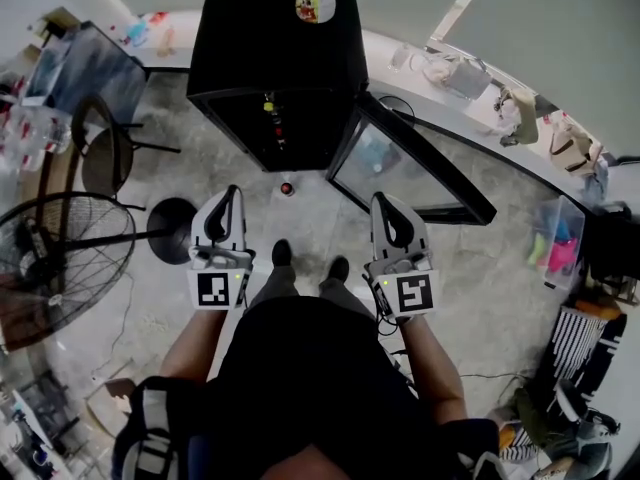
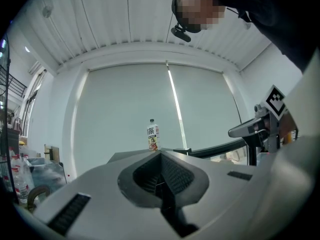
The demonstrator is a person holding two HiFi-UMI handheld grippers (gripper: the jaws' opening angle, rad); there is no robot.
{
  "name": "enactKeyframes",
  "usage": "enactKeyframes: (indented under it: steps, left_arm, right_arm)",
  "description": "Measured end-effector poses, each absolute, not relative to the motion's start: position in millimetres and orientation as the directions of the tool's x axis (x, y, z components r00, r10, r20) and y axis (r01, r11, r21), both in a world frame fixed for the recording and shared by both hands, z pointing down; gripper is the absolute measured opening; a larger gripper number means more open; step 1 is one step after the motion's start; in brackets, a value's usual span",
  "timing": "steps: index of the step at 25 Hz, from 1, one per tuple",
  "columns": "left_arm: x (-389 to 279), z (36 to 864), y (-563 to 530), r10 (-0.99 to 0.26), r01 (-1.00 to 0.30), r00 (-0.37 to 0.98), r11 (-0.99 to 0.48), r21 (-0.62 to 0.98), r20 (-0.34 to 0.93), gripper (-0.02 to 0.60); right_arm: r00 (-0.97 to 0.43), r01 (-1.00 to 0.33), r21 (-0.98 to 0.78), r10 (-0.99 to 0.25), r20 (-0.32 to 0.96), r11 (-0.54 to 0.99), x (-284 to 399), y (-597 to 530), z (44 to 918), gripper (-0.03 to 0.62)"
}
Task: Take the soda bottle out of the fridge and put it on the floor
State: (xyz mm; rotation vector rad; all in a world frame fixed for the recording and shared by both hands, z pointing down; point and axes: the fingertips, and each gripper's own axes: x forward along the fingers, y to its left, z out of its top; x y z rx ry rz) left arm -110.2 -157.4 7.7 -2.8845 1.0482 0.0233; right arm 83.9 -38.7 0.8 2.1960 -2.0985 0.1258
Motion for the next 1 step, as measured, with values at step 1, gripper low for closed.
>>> enactKeyframes:
  steps: [1]
  left_arm:
    - [-109.5,6.9,-156.9,-0.642,-0.643,0.766,-0.764,-0.060,-0.041,0.023]
  right_arm:
    - [0.047,-0.999,0.018,-0.991,0.128,-0.045,84.3,-38.1,0.8,0.018]
